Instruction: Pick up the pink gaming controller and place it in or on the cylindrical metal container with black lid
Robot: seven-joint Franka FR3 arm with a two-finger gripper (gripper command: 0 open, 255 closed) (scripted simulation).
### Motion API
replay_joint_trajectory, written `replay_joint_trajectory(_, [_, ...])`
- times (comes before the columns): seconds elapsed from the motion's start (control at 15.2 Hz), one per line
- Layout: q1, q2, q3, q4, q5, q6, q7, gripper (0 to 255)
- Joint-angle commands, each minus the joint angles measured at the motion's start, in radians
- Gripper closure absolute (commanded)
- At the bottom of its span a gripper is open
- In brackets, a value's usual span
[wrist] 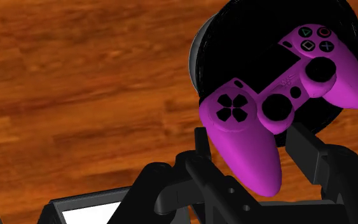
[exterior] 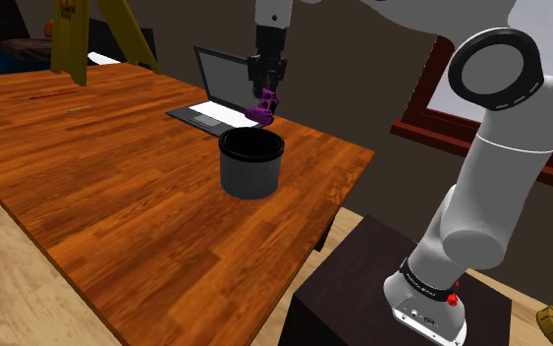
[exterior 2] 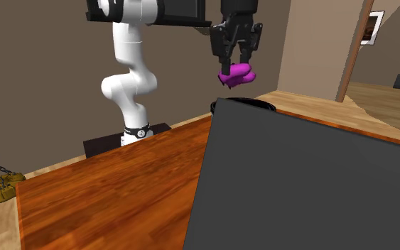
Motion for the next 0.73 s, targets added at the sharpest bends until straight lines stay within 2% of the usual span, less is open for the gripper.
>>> replay_joint_trajectory(0.0, [0.029,0.0,0.021,0.008,0.0,-0.003,0.053,255])
replay_joint_trajectory(0.07, [0.042,0.004,0.031,0.014,-0.001,-0.004,0.075,255])
replay_joint_trajectory(0.66, [0.043,-0.032,0.031,-0.156,0.0,0.13,0.064,255])
